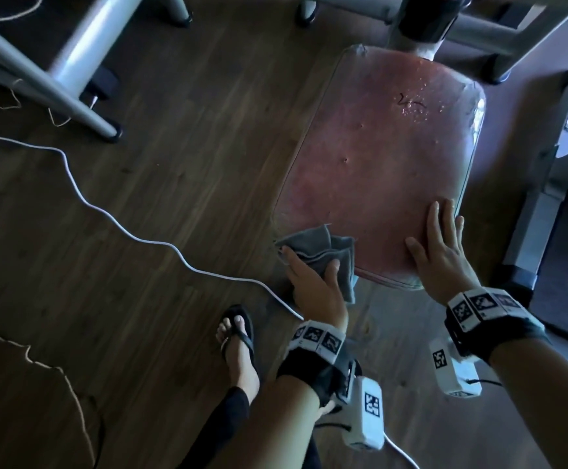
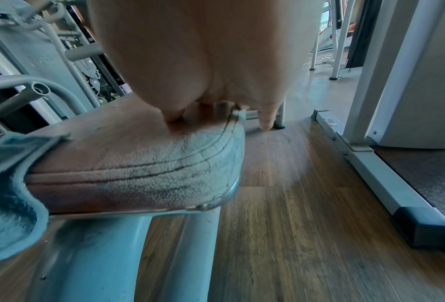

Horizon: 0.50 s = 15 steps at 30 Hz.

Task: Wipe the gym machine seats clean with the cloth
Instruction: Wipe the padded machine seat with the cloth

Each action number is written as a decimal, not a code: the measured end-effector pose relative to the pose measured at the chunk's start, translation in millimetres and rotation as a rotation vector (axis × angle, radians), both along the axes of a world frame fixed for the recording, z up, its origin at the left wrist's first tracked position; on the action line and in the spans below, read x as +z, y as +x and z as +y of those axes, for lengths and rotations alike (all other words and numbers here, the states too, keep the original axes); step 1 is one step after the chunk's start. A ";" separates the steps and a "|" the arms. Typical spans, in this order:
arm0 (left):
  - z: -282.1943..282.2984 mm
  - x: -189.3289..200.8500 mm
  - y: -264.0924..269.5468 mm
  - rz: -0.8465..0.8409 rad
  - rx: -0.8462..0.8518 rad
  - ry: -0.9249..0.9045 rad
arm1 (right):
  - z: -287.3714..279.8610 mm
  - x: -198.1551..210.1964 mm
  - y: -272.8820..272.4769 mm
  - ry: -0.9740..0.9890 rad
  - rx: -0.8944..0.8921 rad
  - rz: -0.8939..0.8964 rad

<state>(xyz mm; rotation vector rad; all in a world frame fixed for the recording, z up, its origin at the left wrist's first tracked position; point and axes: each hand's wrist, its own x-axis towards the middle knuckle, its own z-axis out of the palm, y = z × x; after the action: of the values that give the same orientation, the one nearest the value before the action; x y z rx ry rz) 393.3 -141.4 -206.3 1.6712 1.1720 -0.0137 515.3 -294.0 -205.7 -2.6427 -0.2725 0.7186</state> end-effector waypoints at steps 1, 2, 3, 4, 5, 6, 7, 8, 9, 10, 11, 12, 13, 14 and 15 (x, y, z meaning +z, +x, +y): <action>5.0 -1.7 3.5 -0.011 0.029 0.001 | -0.4 0.0 0.4 -0.001 0.003 -0.004; 13.5 -4.1 6.4 -0.023 0.044 0.020 | -0.3 -0.1 0.7 -0.002 0.006 -0.004; 24.3 -7.3 7.9 -0.029 0.050 0.056 | -0.8 -0.3 0.7 -0.005 0.013 -0.002; 35.2 -10.3 8.8 -0.034 0.048 0.099 | -1.4 -0.9 0.8 -0.004 0.018 -0.003; 44.3 -14.1 9.2 -0.040 0.042 0.135 | -1.7 -1.6 0.7 -0.001 0.022 -0.005; 49.7 -16.8 8.7 -0.043 0.031 0.159 | -2.1 -1.9 0.2 0.004 0.025 -0.009; 49.7 -18.3 7.5 -0.043 0.021 0.170 | -2.3 -2.2 -0.3 0.008 0.026 -0.010; 44.8 -17.2 6.1 -0.034 0.017 0.162 | -2.5 -2.6 -0.4 0.009 0.024 -0.008; 34.9 -15.3 4.1 -0.019 0.017 0.144 | -2.7 -2.5 -0.6 0.008 0.022 -0.006; 22.5 -11.3 2.2 -0.007 0.017 0.123 | -2.8 -2.7 -0.6 0.007 0.022 -0.004; 9.1 -7.0 -0.3 -0.006 0.019 0.096 | -3.2 -2.7 -0.9 0.005 0.024 -0.002; -3.9 -2.6 -2.4 -0.020 0.022 0.065 | -3.3 -3.0 -0.9 0.003 0.025 -0.001; -13.7 0.2 -3.5 -0.030 0.018 0.039 | -3.5 -3.1 -0.8 0.001 0.027 -0.002; -18.6 1.8 -3.5 -0.028 0.010 0.016 | -3.3 -3.2 -0.8 -0.004 0.026 -0.002; -17.5 2.1 -2.4 -0.024 0.010 0.001 | -3.0 -2.9 -0.8 -0.008 0.025 -0.002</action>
<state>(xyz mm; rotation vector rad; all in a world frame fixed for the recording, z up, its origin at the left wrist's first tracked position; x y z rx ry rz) 390.9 -158.8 -204.2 1.6624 1.1623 0.0134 514.5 -296.9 -208.6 -2.6515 -0.3043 0.7268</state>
